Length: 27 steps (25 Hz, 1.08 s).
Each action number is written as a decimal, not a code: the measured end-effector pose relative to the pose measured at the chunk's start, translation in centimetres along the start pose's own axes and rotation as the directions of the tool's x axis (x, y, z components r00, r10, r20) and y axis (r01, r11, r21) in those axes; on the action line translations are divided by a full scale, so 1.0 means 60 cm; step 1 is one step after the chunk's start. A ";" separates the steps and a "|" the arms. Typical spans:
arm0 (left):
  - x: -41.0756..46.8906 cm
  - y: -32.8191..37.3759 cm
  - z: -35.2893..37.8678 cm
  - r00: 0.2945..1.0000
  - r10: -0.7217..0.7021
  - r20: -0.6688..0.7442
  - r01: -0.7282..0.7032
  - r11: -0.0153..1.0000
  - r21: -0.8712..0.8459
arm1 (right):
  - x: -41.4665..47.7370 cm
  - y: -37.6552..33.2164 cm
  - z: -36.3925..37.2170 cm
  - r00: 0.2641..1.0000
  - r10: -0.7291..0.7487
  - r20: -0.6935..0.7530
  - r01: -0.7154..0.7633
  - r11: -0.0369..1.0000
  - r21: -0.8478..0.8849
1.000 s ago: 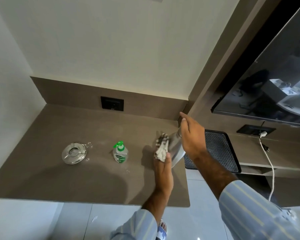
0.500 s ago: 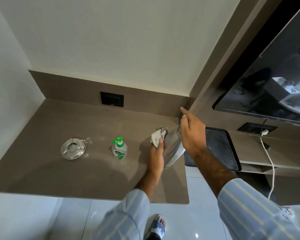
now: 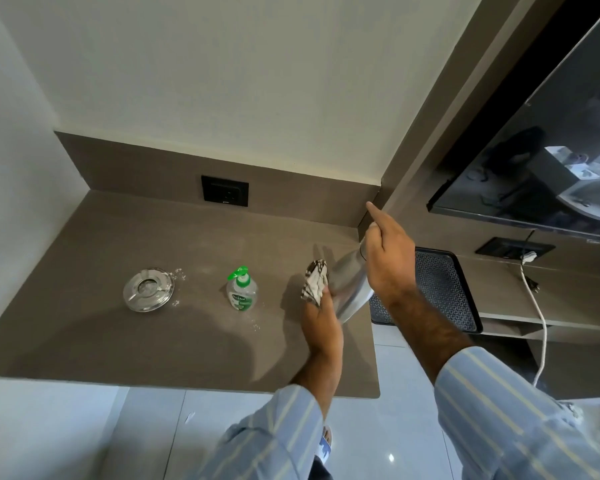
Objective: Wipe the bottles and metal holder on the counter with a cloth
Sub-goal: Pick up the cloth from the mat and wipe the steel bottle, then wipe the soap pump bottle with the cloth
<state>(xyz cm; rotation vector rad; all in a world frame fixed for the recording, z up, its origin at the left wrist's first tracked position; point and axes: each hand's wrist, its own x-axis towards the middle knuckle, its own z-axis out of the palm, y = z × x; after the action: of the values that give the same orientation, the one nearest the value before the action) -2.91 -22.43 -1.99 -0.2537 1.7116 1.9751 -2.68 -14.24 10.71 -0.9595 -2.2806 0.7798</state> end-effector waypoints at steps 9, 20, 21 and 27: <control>-0.043 0.013 -0.014 0.999 0.043 0.010 -0.043 0.998 -0.045 | 0.001 0.002 -0.010 0.998 -0.016 0.057 0.021 0.996 -0.083; 0.112 0.279 -0.220 0.970 0.229 -0.081 -0.243 0.914 -0.325 | -0.054 -0.060 0.052 0.824 -0.507 0.252 0.559 0.801 -0.215; 0.121 0.287 -0.231 0.965 0.241 -0.102 -0.259 0.932 -0.252 | -0.072 -0.054 0.090 0.836 -0.411 0.364 0.481 0.868 -0.123; 0.164 0.238 -0.275 0.920 0.376 0.109 -0.384 0.815 0.434 | -0.107 0.003 0.294 0.760 0.126 0.637 -0.119 0.991 -0.055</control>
<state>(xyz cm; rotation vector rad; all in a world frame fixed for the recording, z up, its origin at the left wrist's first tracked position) -21.32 -36.91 2.82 0.2970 2.2835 1.7474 -10.49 -24.24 -3.15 -0.9525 -2.8146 1.3213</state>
